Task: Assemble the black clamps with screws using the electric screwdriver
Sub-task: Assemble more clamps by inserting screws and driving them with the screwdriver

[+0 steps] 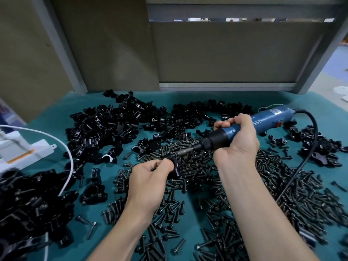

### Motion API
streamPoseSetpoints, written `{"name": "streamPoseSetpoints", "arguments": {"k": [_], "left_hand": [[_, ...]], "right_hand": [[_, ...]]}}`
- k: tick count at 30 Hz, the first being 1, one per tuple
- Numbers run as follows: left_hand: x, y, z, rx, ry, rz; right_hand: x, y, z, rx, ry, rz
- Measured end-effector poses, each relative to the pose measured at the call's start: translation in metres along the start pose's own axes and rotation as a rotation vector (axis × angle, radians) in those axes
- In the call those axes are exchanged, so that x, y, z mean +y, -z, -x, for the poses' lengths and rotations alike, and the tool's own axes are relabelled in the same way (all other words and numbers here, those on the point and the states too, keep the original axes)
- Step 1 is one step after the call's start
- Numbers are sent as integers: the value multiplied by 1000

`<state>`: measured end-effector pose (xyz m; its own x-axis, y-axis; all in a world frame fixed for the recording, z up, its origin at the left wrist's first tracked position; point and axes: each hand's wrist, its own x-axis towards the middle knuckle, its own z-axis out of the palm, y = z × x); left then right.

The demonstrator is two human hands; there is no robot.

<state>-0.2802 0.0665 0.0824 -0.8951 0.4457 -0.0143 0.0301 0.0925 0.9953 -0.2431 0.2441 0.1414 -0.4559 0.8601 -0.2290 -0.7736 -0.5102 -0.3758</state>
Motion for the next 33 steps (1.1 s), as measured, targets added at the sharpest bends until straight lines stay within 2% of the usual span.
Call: {"name": "streamPoseSetpoints", "arguments": {"k": [11, 33], "left_hand": [[8, 1, 5, 22, 34, 2], [3, 0, 6, 66, 20, 64]], "right_hand": [[1, -2, 4, -120, 25, 16], [12, -3, 8, -136, 1, 40]]}}
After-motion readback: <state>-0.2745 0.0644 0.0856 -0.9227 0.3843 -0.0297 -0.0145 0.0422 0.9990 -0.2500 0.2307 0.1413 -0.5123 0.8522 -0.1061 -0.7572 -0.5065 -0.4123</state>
